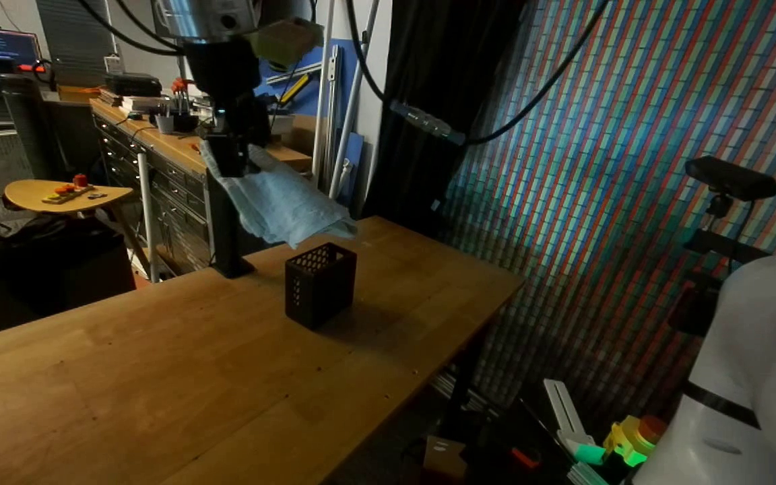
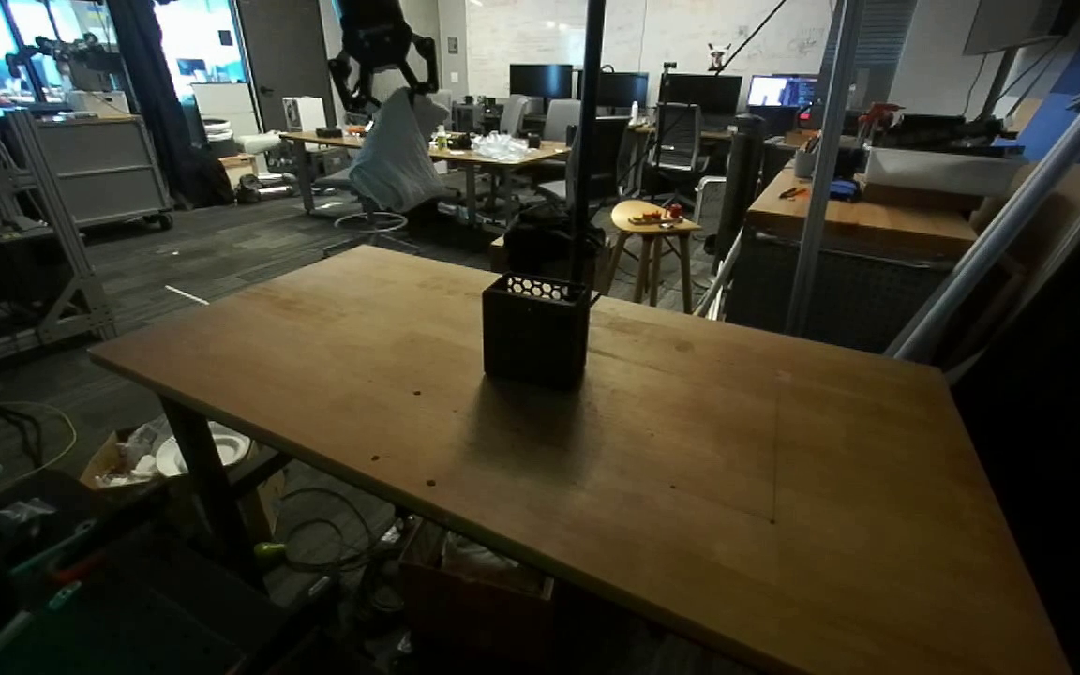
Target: Put the towel in the box
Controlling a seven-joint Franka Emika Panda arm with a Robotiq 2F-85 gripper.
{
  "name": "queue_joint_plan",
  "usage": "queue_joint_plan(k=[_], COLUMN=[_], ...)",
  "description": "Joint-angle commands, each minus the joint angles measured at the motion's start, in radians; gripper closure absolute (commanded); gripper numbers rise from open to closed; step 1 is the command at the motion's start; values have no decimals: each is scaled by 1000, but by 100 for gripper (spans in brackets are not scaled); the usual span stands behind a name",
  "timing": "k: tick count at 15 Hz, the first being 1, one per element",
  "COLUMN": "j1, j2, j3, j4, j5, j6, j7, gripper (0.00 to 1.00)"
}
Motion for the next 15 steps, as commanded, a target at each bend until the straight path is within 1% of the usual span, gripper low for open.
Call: queue_joint_plan(k=[1,4,7,12,15], j1=[-68,-111,-140,-166,-172], j2=[-96,-101,-82,-55,-26], j3=[-37,-70,-92,-112,-114], j4=[-116,-139,-135,-129,-114], j5=[-12,-13,-9,9,8], j6=[53,87,122,169,170], j7=[-138,-226,-265,-204,-151], gripper=[97,97,97,97,97])
